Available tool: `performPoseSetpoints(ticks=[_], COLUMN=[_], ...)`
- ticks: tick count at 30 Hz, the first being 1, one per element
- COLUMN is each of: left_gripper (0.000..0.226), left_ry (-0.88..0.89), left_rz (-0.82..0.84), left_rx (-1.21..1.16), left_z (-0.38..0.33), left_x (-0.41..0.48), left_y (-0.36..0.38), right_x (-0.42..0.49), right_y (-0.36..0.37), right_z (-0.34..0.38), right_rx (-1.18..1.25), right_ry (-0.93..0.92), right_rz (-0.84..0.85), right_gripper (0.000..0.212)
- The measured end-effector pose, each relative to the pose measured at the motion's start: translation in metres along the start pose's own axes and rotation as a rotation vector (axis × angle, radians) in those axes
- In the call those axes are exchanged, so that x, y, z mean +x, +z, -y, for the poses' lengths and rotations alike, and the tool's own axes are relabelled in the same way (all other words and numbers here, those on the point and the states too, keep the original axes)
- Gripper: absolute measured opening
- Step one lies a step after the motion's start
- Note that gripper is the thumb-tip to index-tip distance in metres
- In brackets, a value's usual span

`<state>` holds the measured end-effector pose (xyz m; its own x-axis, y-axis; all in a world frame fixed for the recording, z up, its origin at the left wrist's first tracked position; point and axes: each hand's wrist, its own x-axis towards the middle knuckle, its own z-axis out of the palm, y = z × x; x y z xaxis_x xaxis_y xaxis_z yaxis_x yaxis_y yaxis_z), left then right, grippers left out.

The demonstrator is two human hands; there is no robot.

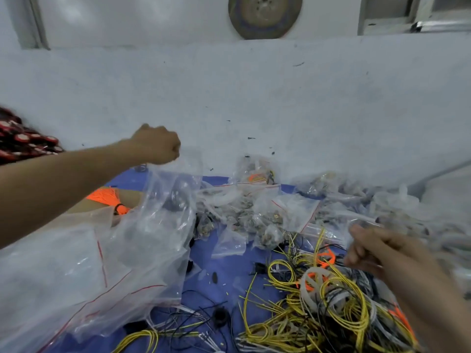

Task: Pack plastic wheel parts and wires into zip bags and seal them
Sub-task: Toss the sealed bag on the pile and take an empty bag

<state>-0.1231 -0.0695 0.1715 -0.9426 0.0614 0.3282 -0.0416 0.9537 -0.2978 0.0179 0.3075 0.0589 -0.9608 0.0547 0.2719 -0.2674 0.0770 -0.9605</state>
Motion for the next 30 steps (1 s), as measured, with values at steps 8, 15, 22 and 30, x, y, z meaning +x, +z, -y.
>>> performPoseSetpoints(ticks=[8, 15, 22, 30], left_gripper=[0.025, 0.033, 0.031, 0.063], left_ry=[0.046, 0.493, 0.677, 0.115], left_rz=[-0.301, -0.221, -0.592, 0.007], left_rx=[-0.516, -0.948, -1.194, -0.469], left_z=[-0.086, -0.254, -0.200, -0.121], left_x=[-0.037, -0.144, -0.148, -0.105], left_y=[-0.072, 0.023, 0.080, 0.206], right_x=[-0.003, 0.004, 0.013, 0.012], right_y=[0.018, 0.049, -0.004, -0.014], right_z=[0.007, -0.008, -0.012, -0.013], right_rx=[0.034, 0.041, 0.341, 0.390], right_ry=[0.078, 0.006, 0.022, 0.066], right_rz=[0.137, -0.149, -0.405, -0.362], right_gripper=[0.030, 0.091, 0.055, 0.055])
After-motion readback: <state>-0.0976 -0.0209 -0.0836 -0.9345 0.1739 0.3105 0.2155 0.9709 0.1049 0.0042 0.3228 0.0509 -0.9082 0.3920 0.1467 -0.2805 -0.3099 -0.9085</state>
